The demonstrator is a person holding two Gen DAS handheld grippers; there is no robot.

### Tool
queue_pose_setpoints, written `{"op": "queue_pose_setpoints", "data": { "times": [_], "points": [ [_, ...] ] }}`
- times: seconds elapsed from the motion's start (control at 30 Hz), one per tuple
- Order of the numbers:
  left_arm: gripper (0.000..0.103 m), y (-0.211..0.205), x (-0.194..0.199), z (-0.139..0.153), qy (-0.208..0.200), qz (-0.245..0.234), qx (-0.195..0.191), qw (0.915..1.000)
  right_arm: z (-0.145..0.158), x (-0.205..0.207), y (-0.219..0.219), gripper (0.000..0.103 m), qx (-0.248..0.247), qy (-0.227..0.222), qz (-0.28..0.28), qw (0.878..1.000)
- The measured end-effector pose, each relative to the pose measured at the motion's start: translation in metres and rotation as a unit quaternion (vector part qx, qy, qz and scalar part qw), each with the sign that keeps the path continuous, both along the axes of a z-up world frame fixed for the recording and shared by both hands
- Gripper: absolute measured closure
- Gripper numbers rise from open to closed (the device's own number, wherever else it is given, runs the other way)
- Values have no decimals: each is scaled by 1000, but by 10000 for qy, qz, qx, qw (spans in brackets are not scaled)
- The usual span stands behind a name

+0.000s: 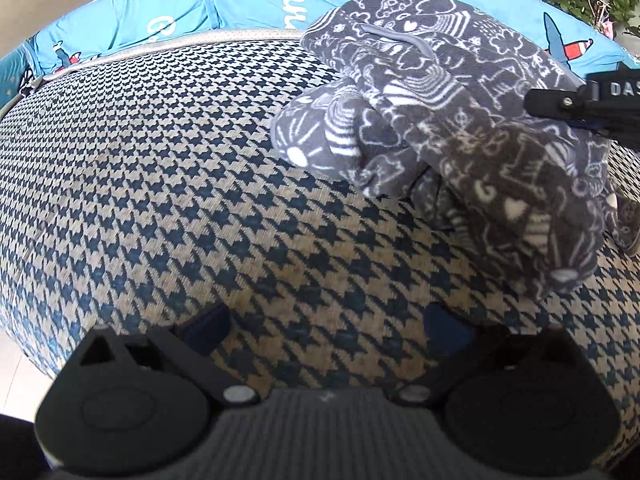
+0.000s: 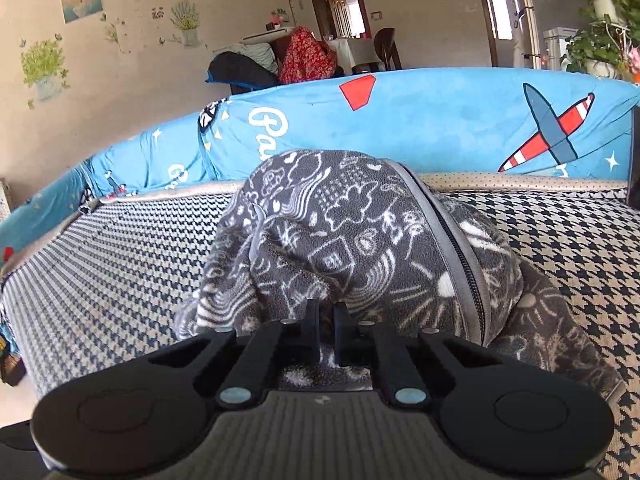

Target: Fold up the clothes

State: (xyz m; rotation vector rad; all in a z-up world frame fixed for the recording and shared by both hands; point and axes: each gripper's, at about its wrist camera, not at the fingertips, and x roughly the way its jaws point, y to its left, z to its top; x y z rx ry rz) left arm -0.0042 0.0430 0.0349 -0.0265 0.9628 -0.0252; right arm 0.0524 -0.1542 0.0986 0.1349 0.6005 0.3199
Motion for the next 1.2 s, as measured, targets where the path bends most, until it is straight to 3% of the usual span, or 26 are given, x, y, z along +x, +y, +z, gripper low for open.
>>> {"op": "queue_pose_setpoints", "data": {
  "times": [0.27,0.43,0.7,0.8,1.03,1.2],
  "points": [
    [0,15,-8,2,-10,184,-183,9997,6,-34,-1,100,-244,-3,749,9969],
    [0,16,-9,4,3,223,-187,9996,-1,-57,7,100,-777,-25,1068,9912],
    [0,19,-5,4,-6,231,-230,9995,11,-52,-1,97,-350,-241,839,9956],
    [0,23,0,2,-6,281,-183,9994,13,-48,10,90,-273,-331,906,9950],
    [0,28,11,2,-31,382,32,9993,7,-26,41,52,-267,-324,899,9951],
    [0,41,21,1,-30,625,-19,9980,-3,-9,59,40,-464,-254,787,9955]
  ]
}}
